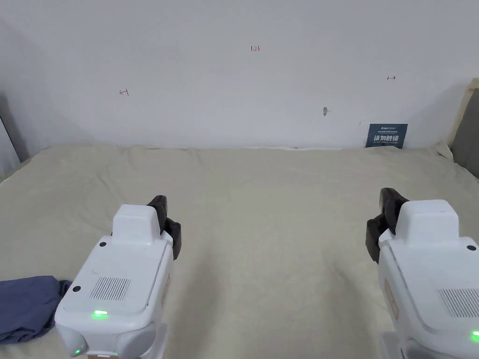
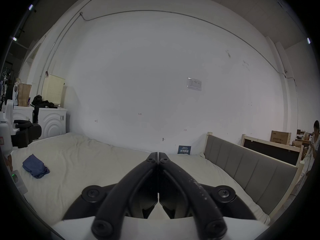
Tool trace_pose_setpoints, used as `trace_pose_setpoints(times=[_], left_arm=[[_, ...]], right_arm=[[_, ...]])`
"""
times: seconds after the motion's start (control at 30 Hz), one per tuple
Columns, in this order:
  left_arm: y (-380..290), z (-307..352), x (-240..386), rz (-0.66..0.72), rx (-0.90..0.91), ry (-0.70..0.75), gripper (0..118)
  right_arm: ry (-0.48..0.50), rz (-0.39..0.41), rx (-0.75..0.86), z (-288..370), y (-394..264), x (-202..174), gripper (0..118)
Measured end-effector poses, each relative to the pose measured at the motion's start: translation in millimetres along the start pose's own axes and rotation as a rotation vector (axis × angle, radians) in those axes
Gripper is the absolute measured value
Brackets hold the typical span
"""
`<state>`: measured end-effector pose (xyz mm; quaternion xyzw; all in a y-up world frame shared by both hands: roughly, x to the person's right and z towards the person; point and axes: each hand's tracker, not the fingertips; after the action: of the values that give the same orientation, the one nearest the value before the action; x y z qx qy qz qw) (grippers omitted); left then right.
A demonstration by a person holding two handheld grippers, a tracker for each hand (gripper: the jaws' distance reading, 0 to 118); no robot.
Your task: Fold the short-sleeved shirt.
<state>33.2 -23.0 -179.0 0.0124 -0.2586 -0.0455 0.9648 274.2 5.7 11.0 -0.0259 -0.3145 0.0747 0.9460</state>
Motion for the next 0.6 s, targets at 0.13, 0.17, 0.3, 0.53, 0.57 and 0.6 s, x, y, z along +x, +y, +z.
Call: trace_pose_setpoints(times=[0.13,0.17,0.3,0.53,0.57,0.6], left_arm=[[-0.9,0.5,-1.1,0.004,-0.004,-0.003,0],[-1.2,0.6,-1.0,0.006,-0.004,-0.003,0],[-2.1,0.9,-1.4,0.009,-0.006,-0.004,0],[-3.5,0.6,-3.3,0.019,-0.012,-0.005,0],[-3.7,0.5,-3.7,0.018,-0.012,-0.005,0],[-3.9,0.6,-3.6,0.018,-0.011,-0.003,0]], right_arm=[[-0.001,0.004,0.0,0.9,-0.3,-0.3,2],[0.003,0.003,-0.001,1.0,-0.4,-0.3,2],[0.003,0.006,-0.001,1.6,-0.3,-0.6,2],[0.001,0.008,0.002,2.2,0.6,-1.3,2],[0.0,0.01,0.003,2.3,0.5,-1.5,2],[0.0,0.012,0.003,2.3,0.5,-1.5,2]])
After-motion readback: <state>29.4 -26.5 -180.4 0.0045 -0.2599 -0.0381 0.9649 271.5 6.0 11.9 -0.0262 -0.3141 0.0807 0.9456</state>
